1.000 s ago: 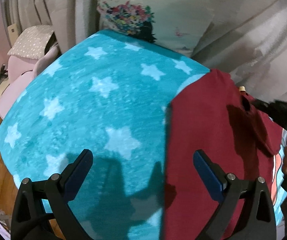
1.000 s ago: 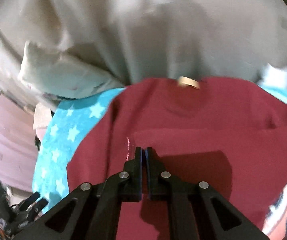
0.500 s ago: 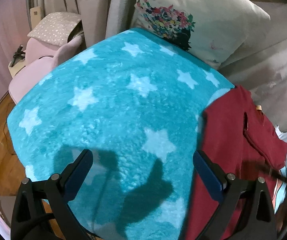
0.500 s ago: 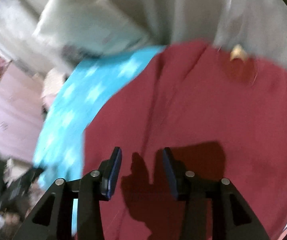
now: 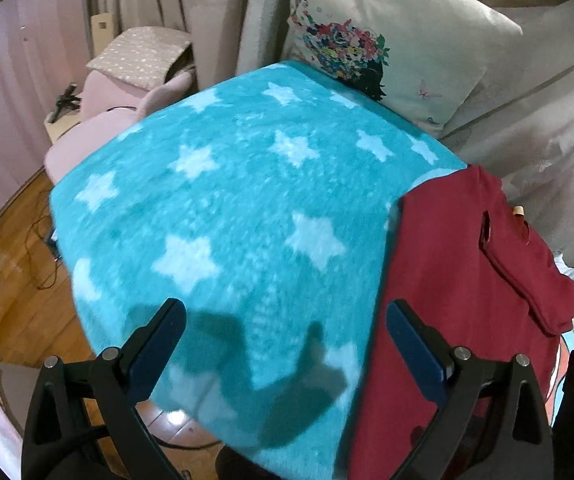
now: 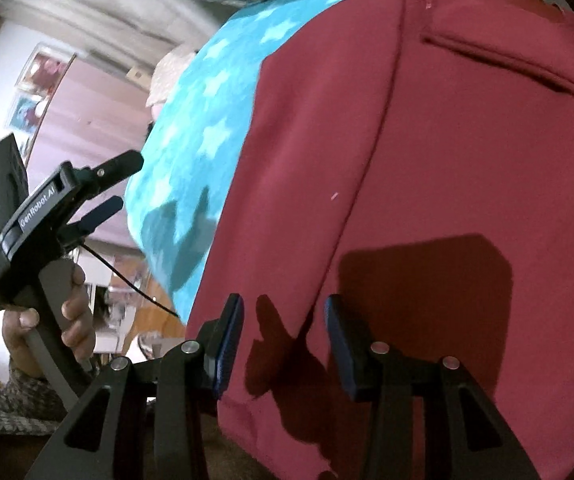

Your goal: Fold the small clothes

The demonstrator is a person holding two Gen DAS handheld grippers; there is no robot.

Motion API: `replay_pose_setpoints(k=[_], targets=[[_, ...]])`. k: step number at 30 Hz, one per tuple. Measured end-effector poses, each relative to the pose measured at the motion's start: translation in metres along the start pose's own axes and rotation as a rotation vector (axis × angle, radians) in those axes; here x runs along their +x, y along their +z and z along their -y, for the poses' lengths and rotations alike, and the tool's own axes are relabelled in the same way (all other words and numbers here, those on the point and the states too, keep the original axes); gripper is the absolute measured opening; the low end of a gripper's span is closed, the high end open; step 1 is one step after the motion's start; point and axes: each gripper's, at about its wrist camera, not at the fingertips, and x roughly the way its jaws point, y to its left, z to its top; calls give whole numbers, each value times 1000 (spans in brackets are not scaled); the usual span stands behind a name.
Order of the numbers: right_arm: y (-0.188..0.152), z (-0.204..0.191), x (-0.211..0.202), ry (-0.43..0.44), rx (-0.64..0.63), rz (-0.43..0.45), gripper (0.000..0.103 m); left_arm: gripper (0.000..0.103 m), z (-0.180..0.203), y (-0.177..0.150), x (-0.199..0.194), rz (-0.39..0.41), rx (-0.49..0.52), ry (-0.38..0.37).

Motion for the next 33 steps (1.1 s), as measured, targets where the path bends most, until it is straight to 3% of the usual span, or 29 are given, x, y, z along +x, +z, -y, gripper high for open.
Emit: replay_pose_setpoints(k=[4, 5, 6, 10, 14, 20, 25, 30, 33], targets=[[-6, -19, 16, -18, -106, -26, 41, 100, -4, -18, -10, 3, -39, 21], [-7, -22, 20, -22, -126, -32, 20, 100, -5, -22, -14, 6, -53, 26], [-6, -24, 25, -20, -141, -50, 7, 100, -6, -25, -17, 10, -62, 27], [8, -32, 2, -6, -189, -7, 7, 100, -5, -27, -36, 60, -86, 31], [40, -37, -70, -49, -267, 134, 7, 100, 5, -19, -49, 108, -85, 18], [78, 14, -189, -239, -267, 323, 7, 100, 40, -4, -54, 144, -4, -13], [73, 95, -226, -441, -161, 315, 7, 100, 74, 3, -42, 129, 80, -34], [64, 184, -197, -674, -7, 177, 12, 100, 108, 7, -23, 94, 170, -57], [53, 198, -207, -656, 91, 228, 22, 100, 122, 12, -12, 78, 200, -76]])
